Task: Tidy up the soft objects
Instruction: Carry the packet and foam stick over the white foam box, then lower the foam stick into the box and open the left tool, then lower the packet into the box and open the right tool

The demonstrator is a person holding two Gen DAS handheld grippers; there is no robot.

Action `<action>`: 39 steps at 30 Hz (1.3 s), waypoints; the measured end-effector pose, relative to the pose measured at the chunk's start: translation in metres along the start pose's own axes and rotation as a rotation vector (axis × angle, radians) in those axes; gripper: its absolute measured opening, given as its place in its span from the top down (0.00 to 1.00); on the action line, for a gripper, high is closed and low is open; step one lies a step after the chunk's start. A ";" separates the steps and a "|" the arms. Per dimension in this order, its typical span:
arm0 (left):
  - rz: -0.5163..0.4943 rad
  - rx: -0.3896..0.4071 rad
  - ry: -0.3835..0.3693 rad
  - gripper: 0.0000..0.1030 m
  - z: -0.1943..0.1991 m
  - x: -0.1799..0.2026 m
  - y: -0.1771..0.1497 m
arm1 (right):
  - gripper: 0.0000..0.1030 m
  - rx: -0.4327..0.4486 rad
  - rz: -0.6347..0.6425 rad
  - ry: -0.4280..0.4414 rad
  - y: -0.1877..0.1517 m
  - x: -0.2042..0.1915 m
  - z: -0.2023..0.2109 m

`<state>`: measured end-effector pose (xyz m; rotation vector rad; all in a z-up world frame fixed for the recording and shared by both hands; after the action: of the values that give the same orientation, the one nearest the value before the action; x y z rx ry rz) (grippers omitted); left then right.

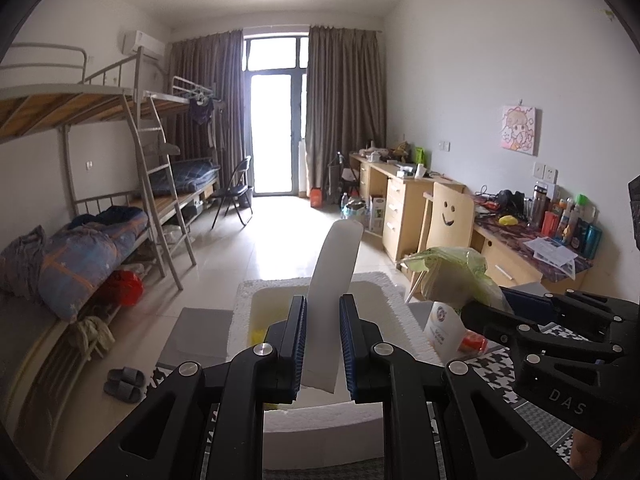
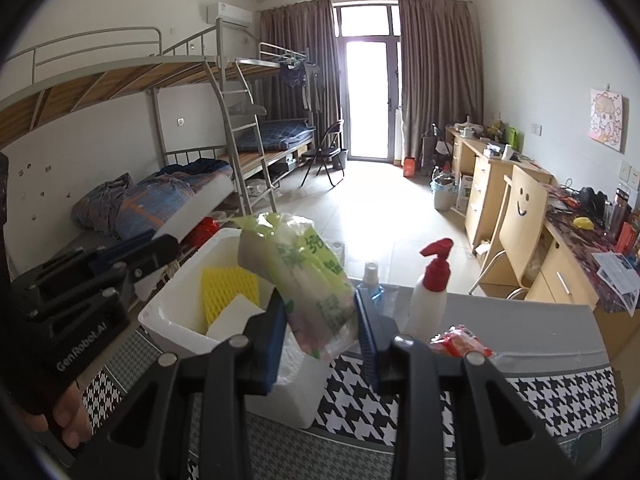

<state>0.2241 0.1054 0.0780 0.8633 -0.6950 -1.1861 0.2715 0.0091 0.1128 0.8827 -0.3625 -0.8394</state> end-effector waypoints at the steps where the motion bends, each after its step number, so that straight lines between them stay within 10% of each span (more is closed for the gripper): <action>1: 0.002 -0.003 0.002 0.83 -0.002 -0.001 -0.001 | 0.63 -0.002 -0.001 0.004 0.001 -0.002 -0.002; 21: 0.025 -0.074 -0.025 0.78 -0.038 -0.015 0.004 | 0.63 -0.033 -0.012 0.012 0.009 0.001 -0.025; 26: 0.032 -0.094 -0.011 0.39 -0.042 -0.019 0.001 | 0.63 -0.035 -0.010 0.009 0.008 -0.001 -0.027; 39: 0.085 -0.034 0.054 0.03 -0.020 -0.037 0.002 | 0.63 -0.036 0.002 0.013 0.009 -0.002 -0.029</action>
<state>0.2332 0.1453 0.0691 0.8269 -0.6596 -1.0924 0.2920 0.0292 0.1023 0.8539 -0.3364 -0.8357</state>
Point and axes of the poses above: each gripper's, at about its wrist camera, not at the fingertips, and z roughly against the way its jaws point, x to its right, y to its top, the point moved 2 cm from there along -z, roughly the way its jaws point, and after that the axes turned 6 degrees about -x, right-handed, at the moved point
